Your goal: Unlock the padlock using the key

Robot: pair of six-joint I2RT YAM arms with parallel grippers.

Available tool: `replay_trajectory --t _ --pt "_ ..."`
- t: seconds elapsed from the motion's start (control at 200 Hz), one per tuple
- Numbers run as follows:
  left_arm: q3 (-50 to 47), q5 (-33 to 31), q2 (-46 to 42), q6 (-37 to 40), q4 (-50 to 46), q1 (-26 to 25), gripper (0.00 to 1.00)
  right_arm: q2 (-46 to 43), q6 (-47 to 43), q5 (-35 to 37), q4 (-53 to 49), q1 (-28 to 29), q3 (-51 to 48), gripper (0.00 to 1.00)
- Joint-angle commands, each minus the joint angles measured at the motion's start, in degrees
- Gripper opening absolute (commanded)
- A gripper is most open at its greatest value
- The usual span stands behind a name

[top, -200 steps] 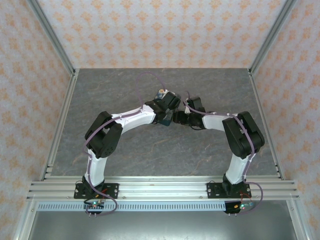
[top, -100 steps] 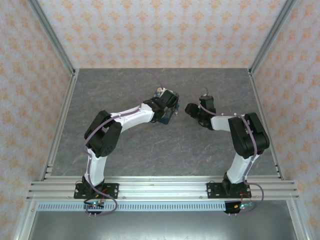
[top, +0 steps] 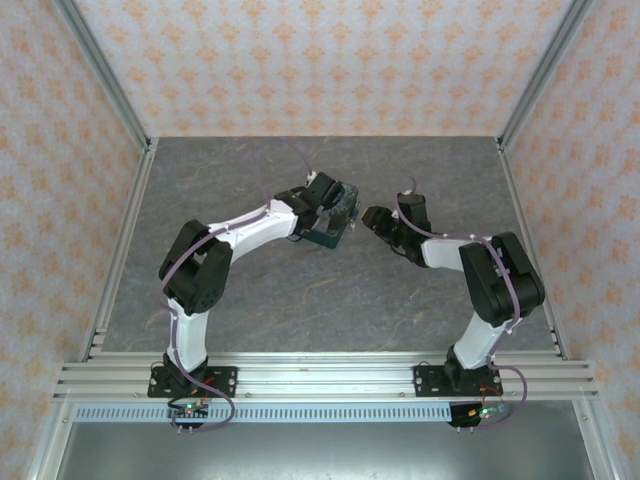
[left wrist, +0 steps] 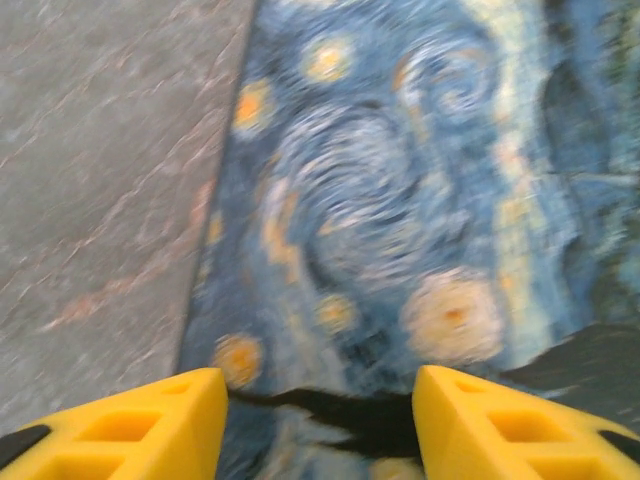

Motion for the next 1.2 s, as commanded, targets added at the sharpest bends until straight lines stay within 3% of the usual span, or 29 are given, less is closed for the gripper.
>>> replay_trajectory --t 0.0,0.35,0.585,0.756,0.921,1.196 --pt "-0.9 -0.2 -0.1 -0.2 -16.9 2.2 0.57 2.4 2.2 -1.4 0.4 2.5 4.0 0.45" --pt "0.4 1.9 -9.2 -3.7 -18.3 3.7 0.59 18.6 8.6 -3.4 -1.4 8.9 25.1 0.42" --pt "-3.0 2.0 -13.9 -5.5 -17.2 4.4 0.64 10.1 5.2 0.7 -4.4 8.6 22.3 0.47" --pt "-3.2 3.4 -16.3 -6.2 -17.1 4.5 0.65 4.5 5.1 3.0 -5.8 3.1 16.9 0.52" --pt "-3.2 4.6 -17.5 -7.0 -16.9 4.5 0.66 7.7 4.9 -1.6 -8.8 0.8 21.4 0.52" --pt "-3.3 5.0 -18.4 -8.0 -16.9 4.5 0.66 16.1 3.0 -3.0 -17.7 3.7 32.6 0.51"
